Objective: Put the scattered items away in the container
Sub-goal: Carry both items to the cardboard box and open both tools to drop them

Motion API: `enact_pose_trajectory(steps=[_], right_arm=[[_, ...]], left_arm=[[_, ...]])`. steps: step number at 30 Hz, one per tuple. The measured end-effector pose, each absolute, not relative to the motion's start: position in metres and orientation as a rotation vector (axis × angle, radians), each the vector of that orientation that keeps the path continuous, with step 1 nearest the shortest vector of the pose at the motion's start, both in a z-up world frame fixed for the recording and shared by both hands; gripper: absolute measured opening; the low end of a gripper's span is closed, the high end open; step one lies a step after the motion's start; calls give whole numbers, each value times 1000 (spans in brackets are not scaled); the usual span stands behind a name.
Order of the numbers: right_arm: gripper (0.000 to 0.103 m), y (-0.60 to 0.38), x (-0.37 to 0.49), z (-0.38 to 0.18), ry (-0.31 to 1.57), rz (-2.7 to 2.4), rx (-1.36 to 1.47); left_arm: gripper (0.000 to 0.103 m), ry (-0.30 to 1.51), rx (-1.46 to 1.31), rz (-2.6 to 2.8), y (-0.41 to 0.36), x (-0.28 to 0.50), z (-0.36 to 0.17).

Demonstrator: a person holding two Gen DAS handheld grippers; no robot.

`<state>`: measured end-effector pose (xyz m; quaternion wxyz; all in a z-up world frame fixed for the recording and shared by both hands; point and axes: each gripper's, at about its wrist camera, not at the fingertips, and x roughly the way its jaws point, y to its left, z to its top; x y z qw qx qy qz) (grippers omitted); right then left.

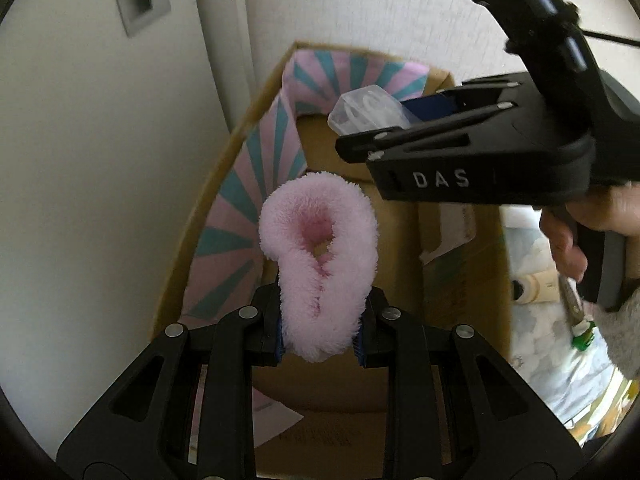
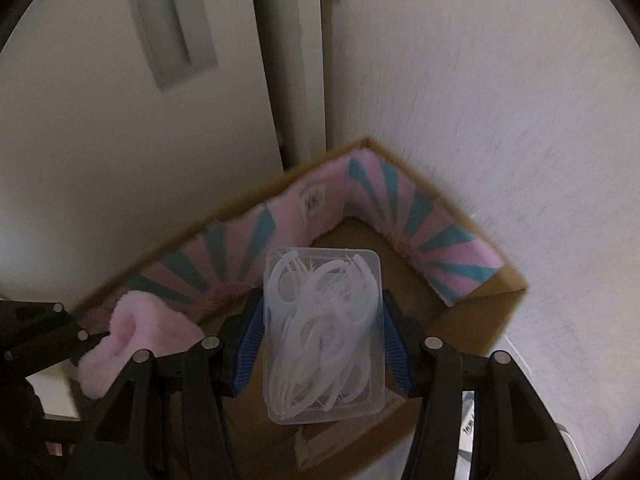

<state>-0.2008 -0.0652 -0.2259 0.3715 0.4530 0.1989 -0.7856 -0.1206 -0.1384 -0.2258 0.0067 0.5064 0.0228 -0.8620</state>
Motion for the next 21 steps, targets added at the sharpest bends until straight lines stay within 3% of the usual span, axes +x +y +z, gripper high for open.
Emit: enact_pose_trajectory(steps=[10, 13, 14, 15, 21], right_arm=[[51, -70, -209, -255, 535, -1973, 1229], [51, -67, -207, -254, 544, -1978, 1228], [51, -66, -207, -255, 545, -1975, 1244], [54, -65, -207, -255, 539, -1976, 1255], [63, -61, -199, -250, 525, -1991, 1250]], left_arm=[[24, 78, 1645, -2676, -145, -130, -240], [41, 95, 1653, -2679, -145, -131, -238], [54, 108, 1656, -2688, -144, -130, -237], [59, 120, 1660, -2703, -142, -129, -235], [69, 0, 1636, -2710, -129, -125, -229]])
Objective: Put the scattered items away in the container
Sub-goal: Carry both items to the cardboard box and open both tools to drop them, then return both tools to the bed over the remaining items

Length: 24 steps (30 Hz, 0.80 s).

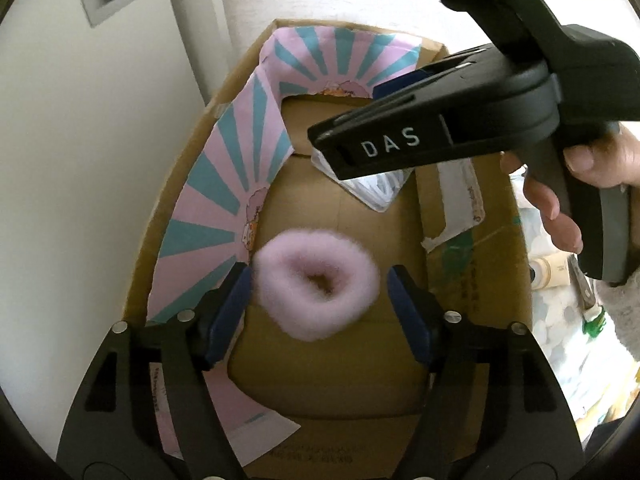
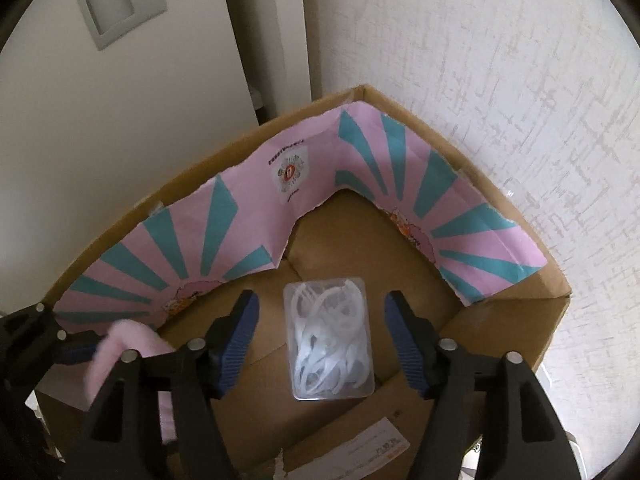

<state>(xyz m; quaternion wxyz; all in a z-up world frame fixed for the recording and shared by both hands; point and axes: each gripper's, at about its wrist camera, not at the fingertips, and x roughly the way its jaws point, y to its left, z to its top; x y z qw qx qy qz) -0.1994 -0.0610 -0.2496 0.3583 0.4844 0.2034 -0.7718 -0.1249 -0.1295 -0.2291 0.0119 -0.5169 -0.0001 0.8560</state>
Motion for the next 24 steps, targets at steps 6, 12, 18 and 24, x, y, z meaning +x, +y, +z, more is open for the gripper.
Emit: enact_pose_trajectory(steps=[6, 12, 18, 24], right_arm=[[63, -47, -183, -238, 491, -2004, 1215], [63, -4, -155, -191, 398, -2069, 1129], [63, 9, -144, -122, 334, -2233, 1027], [72, 122, -111, -62, 286, -2464, 1005]], left_arm=[[86, 50, -1567, 2736, -136, -117, -217], [86, 60, -1456, 2805, -148, -98, -169], [92, 109, -1366, 2858, -140, -93, -124], [95, 166, -1244, 2853, -110, -89, -81]])
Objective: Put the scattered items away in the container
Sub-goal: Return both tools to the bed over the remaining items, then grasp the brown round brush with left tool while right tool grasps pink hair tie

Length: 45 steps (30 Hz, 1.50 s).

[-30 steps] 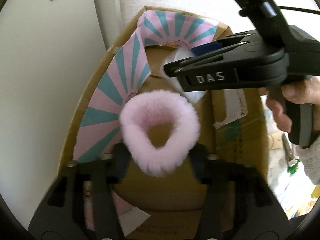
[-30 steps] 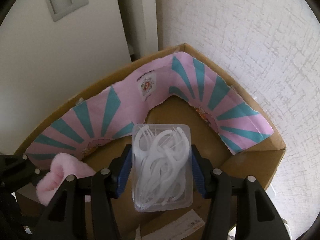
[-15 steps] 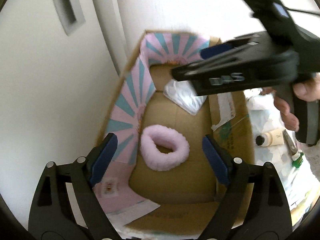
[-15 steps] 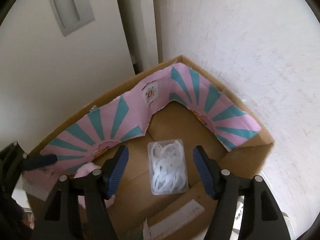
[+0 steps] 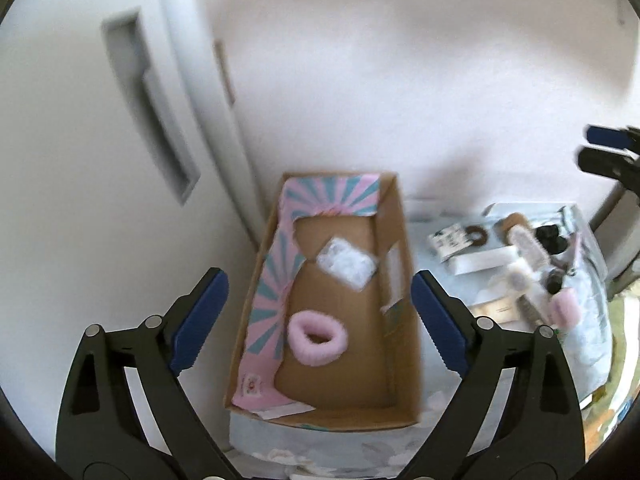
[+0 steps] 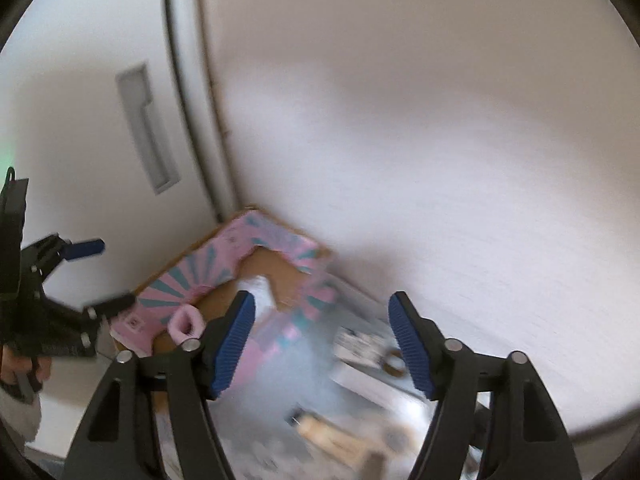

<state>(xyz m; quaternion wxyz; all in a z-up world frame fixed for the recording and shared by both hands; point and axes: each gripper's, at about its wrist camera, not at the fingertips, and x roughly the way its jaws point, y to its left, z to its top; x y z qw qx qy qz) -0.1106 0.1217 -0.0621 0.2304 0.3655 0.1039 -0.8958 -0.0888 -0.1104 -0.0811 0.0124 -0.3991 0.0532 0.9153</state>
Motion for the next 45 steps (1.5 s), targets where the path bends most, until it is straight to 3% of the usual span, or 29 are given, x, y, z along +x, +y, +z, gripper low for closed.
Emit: enact_pose_trajectory(steps=[3, 14, 29, 45], right_arm=[[74, 162, -84, -48, 263, -2542, 1006], [74, 257, -13, -60, 171, -2710, 1126], [74, 287, -14, -184, -27, -2641, 1408], [74, 283, -35, -272, 20, -2664, 1531]], left_arm=[[102, 200, -1194, 2827, -88, -85, -66], [102, 237, -1166, 2616, 14, -94, -79], [102, 362, -1316, 2363, 117, -144, -186], [102, 330, -1406, 2293, 186, -220, -249]])
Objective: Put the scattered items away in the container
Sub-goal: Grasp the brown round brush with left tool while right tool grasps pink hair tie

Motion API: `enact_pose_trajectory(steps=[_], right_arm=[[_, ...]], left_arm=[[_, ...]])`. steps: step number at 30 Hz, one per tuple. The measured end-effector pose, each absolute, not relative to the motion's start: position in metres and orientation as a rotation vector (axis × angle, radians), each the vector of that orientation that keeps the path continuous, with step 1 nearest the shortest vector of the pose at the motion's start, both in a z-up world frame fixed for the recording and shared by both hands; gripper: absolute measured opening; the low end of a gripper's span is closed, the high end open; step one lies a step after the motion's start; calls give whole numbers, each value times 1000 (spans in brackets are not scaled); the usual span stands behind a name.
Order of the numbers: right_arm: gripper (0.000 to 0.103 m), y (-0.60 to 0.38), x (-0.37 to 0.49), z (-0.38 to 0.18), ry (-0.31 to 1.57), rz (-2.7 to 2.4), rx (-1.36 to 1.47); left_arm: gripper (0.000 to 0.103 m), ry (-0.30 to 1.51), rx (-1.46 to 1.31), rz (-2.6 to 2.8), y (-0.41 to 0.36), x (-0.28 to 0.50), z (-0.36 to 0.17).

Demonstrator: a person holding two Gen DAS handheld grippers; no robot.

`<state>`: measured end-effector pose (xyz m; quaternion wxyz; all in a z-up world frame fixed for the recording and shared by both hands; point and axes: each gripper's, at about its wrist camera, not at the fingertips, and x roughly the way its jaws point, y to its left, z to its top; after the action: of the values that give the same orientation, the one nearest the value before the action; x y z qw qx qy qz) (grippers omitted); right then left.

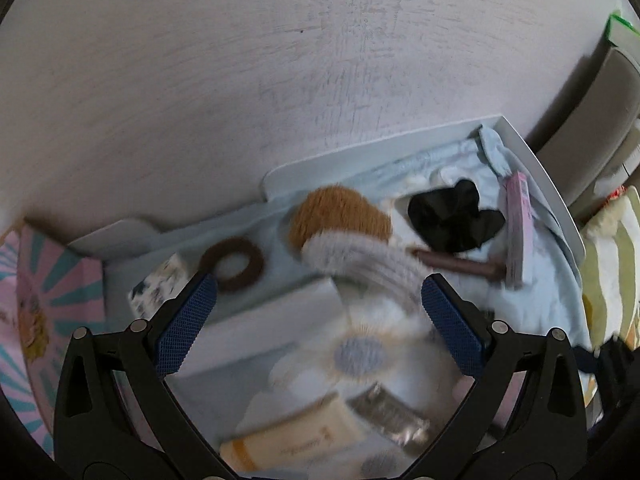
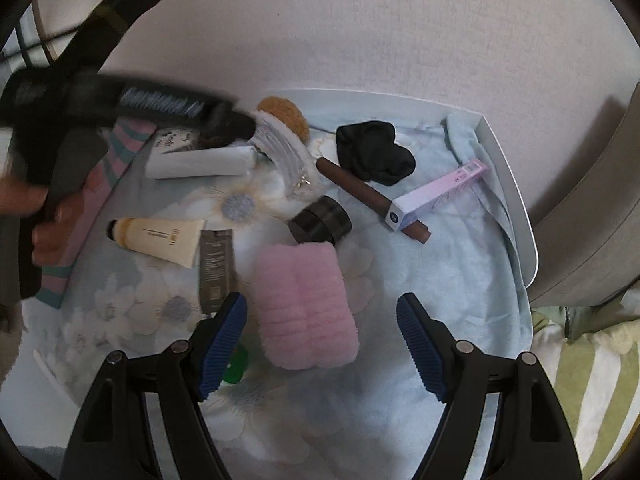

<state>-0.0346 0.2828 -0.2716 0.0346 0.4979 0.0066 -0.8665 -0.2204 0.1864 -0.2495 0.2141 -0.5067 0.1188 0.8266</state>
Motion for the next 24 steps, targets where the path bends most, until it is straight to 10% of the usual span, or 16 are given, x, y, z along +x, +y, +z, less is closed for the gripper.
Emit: enact_pose_trajectory(steps=[14, 24], right_arm=[[74, 280, -44, -293, 70, -2681, 1464], [42, 267, -50, -304, 191, -2686, 1374]], left_arm=[[102, 256, -1460, 2292, 207, -261, -295], [56, 211, -1420, 2296, 210, -262, -298]])
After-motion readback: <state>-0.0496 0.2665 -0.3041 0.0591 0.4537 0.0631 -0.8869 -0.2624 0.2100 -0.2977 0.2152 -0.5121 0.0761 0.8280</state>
